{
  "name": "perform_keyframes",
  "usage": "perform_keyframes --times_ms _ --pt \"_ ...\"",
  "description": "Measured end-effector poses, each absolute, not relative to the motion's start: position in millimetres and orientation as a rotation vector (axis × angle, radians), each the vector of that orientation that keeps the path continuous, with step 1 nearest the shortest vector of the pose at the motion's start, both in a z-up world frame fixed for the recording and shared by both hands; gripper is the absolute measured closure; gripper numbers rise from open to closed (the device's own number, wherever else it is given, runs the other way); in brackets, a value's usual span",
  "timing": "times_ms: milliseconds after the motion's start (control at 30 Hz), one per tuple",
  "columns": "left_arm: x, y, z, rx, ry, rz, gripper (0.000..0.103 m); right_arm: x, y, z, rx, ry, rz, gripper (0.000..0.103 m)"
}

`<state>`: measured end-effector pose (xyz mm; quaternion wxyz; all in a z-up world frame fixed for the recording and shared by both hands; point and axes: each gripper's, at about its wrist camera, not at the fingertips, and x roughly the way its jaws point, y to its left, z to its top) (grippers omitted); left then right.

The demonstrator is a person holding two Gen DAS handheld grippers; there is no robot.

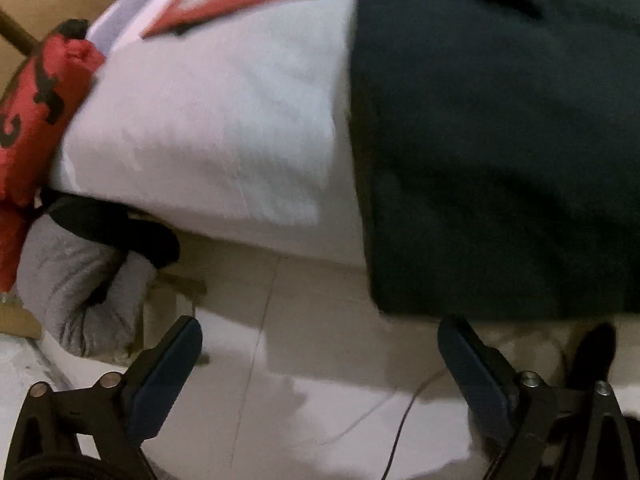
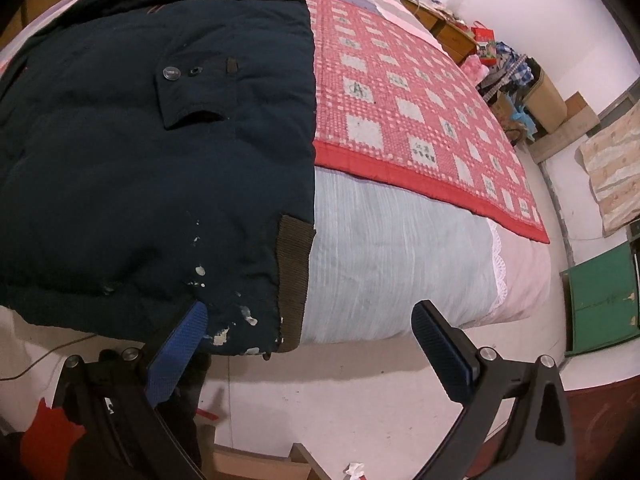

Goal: Fold large clothes

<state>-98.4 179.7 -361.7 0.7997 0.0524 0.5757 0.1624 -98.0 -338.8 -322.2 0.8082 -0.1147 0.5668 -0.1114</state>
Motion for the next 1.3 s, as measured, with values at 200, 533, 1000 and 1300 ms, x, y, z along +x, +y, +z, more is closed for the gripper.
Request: perform_keyframes --times_ms 200,533,1000,1300 --pt "-84 175 -298 0.05 0.994 0.352 0.005 -100 -335 -320 -0.265 1.196 -0.253 0.001" --pt "-33 164 -348 0.11 1.115 0.322 0.003 -98 -329 -322 -0.244 1.195 -0.273 0.0" --pt "-16 177 -318 0.037 0.998 0.356 0.003 -139 -332 -335 -0.252 1.27 -0.327 0.001" --pt "-20 177 -321 0.048 1.002 0.34 0.003 -110 -343 -312 -0.174 1.089 -0.462 0.001"
